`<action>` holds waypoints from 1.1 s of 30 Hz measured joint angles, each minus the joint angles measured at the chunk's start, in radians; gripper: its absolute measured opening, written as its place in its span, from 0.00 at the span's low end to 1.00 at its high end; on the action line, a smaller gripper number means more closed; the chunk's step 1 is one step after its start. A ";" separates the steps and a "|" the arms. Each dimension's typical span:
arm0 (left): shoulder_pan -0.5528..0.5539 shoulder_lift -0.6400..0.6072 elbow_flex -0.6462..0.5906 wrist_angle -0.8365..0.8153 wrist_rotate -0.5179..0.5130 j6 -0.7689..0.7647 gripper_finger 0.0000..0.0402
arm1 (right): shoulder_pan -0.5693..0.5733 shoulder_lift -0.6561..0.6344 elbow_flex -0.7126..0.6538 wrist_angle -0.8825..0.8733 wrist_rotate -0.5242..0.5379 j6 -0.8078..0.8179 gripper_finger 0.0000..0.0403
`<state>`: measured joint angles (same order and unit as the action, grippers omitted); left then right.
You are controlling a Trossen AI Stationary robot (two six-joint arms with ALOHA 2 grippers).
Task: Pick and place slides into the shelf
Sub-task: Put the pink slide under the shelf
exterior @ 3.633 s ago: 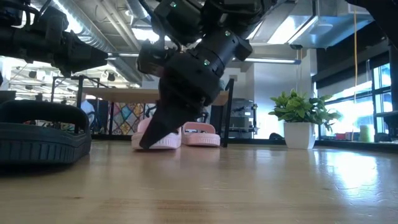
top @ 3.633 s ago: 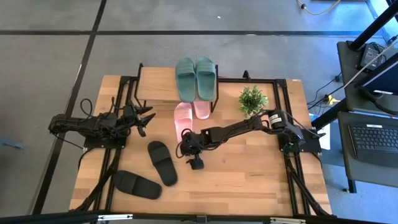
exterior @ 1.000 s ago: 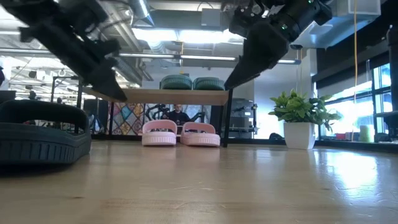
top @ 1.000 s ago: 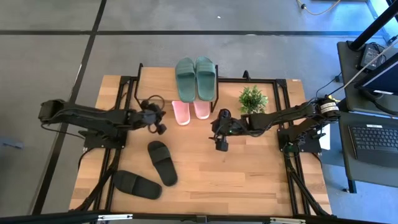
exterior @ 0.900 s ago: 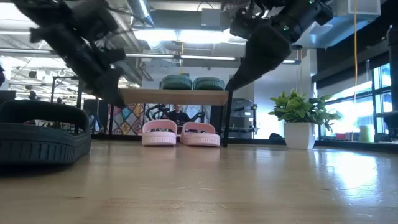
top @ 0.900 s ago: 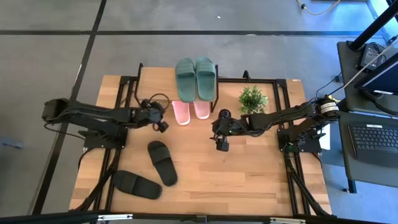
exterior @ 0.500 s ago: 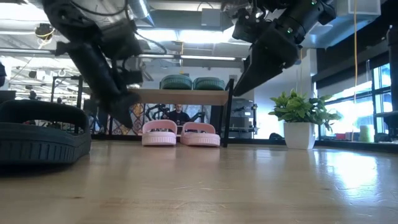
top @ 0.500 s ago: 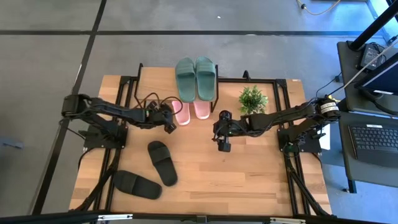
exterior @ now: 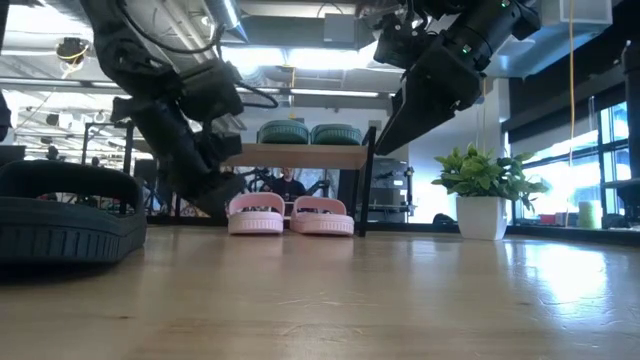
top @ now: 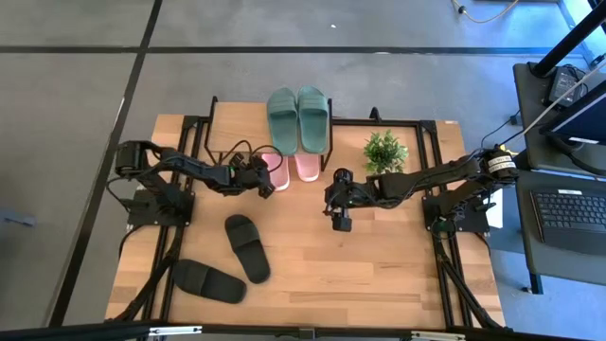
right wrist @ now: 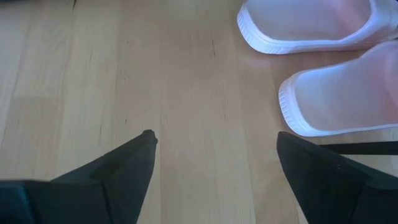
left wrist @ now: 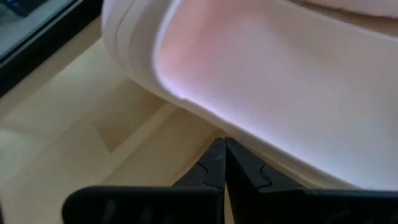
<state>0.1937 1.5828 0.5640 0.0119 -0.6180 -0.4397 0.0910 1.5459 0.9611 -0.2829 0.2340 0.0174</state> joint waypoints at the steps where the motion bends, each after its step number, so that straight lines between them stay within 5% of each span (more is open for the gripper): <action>1: 0.010 0.011 0.000 0.012 0.000 0.000 0.00 | 0.000 0.000 0.000 0.000 0.000 0.000 0.82; 33: 0.066 0.074 -0.001 0.194 -0.053 0.031 0.00 | 0.000 0.000 0.000 0.002 0.000 0.004 0.82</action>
<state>0.2592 1.6573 0.5629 0.2058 -0.6708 -0.4091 0.0910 1.5459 0.9611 -0.2813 0.2338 0.0214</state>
